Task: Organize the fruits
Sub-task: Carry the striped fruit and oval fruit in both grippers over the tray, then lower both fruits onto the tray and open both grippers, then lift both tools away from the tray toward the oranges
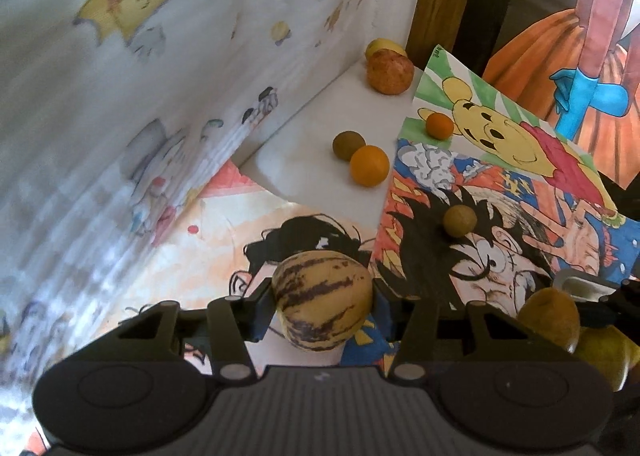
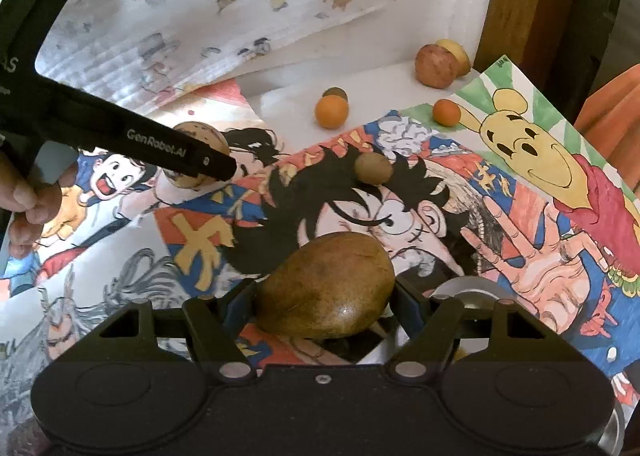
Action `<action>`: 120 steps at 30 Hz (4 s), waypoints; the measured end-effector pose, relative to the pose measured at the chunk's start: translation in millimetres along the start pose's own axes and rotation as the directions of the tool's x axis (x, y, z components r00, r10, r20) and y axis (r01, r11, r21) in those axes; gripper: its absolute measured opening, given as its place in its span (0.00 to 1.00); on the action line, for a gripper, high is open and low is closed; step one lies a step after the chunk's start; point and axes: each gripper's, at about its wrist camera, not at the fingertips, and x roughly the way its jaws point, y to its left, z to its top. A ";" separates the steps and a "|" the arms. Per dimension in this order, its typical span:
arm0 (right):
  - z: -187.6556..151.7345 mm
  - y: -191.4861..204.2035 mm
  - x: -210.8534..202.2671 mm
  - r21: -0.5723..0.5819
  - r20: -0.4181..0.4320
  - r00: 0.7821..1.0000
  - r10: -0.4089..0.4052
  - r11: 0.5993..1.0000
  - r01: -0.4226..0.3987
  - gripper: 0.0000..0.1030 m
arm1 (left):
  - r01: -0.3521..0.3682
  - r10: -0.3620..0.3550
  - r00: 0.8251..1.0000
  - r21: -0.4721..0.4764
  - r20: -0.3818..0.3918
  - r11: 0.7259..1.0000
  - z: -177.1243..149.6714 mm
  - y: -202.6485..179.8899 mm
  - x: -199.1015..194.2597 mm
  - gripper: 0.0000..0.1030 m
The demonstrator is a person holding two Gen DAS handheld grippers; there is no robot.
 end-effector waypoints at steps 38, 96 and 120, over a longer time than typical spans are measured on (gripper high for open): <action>-95.9 59.7 -136.9 0.344 0.004 0.956 -0.294 0.898 0.275 0.71 | 0.256 -0.243 0.966 0.183 -0.091 0.949 -69.1 -27.6 -81.6 0.53; -136.6 -37.9 -115.3 0.191 -0.118 0.955 -0.272 0.938 0.290 0.77 | 0.529 -0.469 0.845 0.532 -0.257 0.661 -122.4 -131.3 -80.7 0.57; -171.5 70.3 -178.3 0.469 -0.110 0.914 -0.390 0.791 0.394 0.99 | 0.385 -0.370 0.920 0.466 -0.128 0.797 -151.1 -56.7 -147.7 0.98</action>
